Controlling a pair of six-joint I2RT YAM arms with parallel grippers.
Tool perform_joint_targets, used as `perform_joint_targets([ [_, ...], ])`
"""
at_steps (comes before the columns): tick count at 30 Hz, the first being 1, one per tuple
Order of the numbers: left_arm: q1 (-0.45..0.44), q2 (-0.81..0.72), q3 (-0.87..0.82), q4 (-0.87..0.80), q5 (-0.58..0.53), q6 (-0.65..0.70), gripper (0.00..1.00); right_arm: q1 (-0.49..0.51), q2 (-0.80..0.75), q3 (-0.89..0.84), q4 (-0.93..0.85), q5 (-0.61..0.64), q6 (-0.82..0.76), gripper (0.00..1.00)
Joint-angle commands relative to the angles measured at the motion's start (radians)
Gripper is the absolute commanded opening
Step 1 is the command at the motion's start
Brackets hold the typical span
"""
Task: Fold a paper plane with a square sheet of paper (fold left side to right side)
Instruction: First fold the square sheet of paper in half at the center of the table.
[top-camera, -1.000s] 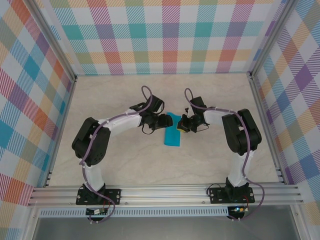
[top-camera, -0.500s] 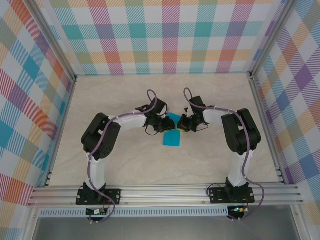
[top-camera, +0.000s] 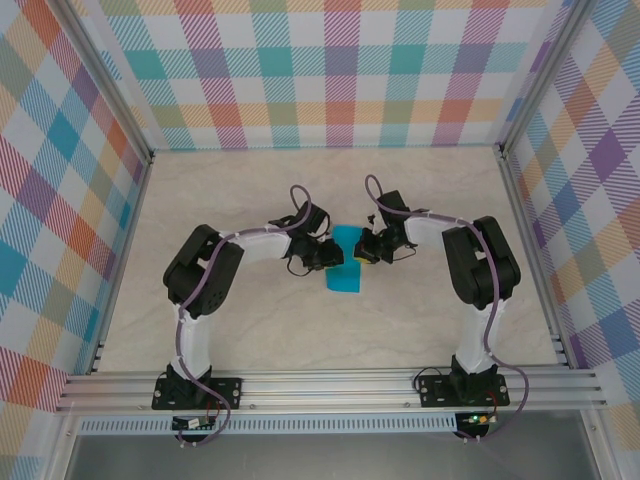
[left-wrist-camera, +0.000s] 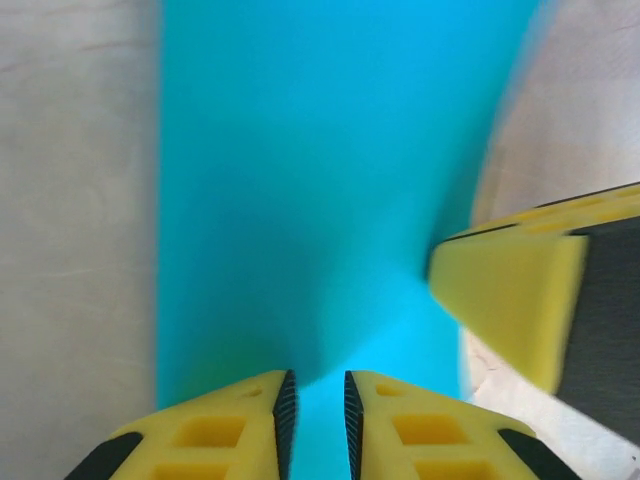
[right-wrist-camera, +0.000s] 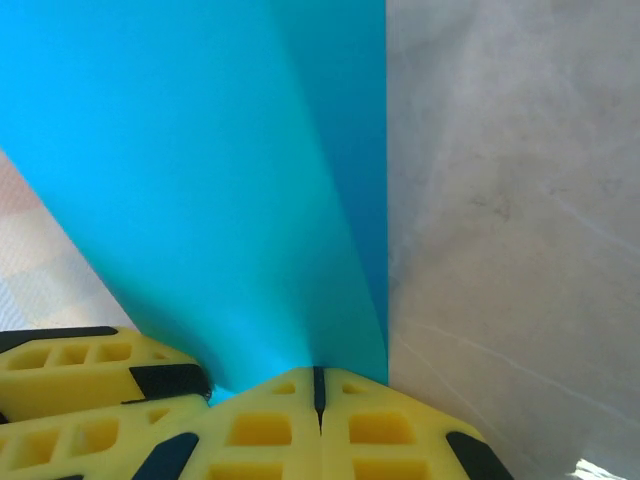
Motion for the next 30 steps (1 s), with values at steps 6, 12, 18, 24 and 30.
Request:
perform_joint_targets([
  [6,0.075,-0.110,-0.125,-0.065,-0.009,0.035,0.23,0.010,0.074,-0.030,-0.137,0.111,-0.029,0.00],
  [12,0.080,-0.224,-0.137,-0.052,0.020,0.053,0.24,0.012,0.069,-0.028,-0.134,0.103,-0.027,0.00],
  [18,0.064,-0.185,-0.092,0.075,0.128,0.007,0.22,0.011,0.071,-0.024,-0.140,0.109,-0.030,0.00],
  [24,0.027,-0.025,0.051,0.077,0.148,0.001,0.21,0.013,0.080,-0.016,-0.155,0.123,-0.034,0.00],
  [30,0.019,0.061,0.118,0.062,0.131,0.004,0.20,0.013,0.095,-0.008,-0.167,0.130,-0.038,0.00],
])
